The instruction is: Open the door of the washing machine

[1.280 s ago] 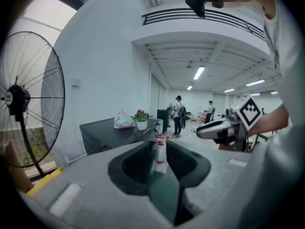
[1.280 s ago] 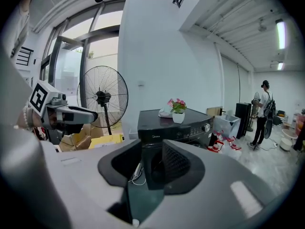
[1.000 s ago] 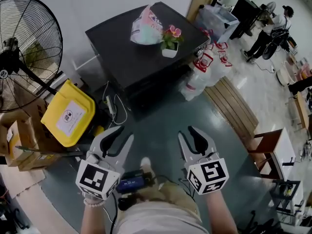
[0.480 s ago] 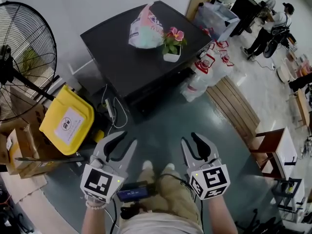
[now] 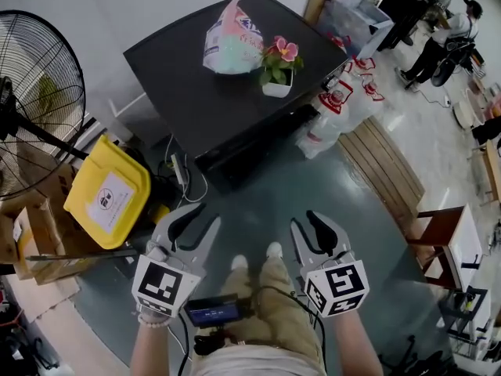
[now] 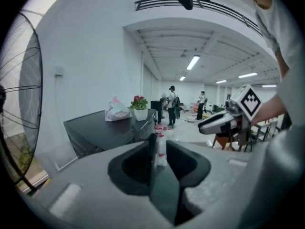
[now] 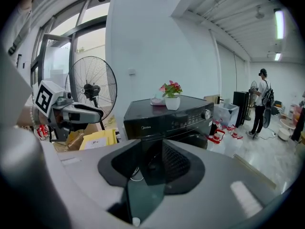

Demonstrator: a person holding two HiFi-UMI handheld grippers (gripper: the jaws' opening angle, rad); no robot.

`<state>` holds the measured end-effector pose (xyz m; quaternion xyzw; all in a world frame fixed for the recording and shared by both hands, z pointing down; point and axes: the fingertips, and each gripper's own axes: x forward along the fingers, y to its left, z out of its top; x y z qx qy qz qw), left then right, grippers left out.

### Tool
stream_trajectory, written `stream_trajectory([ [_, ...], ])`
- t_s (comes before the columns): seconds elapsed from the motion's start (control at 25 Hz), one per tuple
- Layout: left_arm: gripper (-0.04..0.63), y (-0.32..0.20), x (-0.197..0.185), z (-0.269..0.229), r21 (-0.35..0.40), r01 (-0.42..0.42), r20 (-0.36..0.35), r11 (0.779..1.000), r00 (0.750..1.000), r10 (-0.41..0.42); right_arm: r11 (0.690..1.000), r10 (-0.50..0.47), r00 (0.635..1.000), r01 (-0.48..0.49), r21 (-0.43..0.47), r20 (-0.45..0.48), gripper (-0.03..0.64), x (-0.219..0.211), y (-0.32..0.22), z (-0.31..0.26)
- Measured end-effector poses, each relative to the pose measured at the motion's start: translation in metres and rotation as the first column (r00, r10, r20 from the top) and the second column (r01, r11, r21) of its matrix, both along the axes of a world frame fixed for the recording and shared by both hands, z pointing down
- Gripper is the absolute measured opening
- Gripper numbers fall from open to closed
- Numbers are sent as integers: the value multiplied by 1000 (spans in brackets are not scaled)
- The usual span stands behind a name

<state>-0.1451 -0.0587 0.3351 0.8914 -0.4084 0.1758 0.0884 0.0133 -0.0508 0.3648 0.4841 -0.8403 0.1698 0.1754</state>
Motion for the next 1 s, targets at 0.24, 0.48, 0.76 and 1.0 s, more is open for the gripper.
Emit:
stream_trajectory([
  [0.24,114,-21,14,25,-23,-25,9,999,1000,26,1000,-14,1000,13,-21,-9,118,12,-17,15],
  [0.48,114,-39,20,66,-88,-16,10,996,1000,17,999,-26,999,26,-41,-19,118,18,-33,35],
  [0.76,117,-61,37,108,-113,-32,20,993,999,34,998,-39,999,38,-43,-29,120,23,-51,56],
  [1.0,121,-80,51,144,-125,-39,50,991,998,46,998,-37,999,35,-60,-26,118,30,-59,75],
])
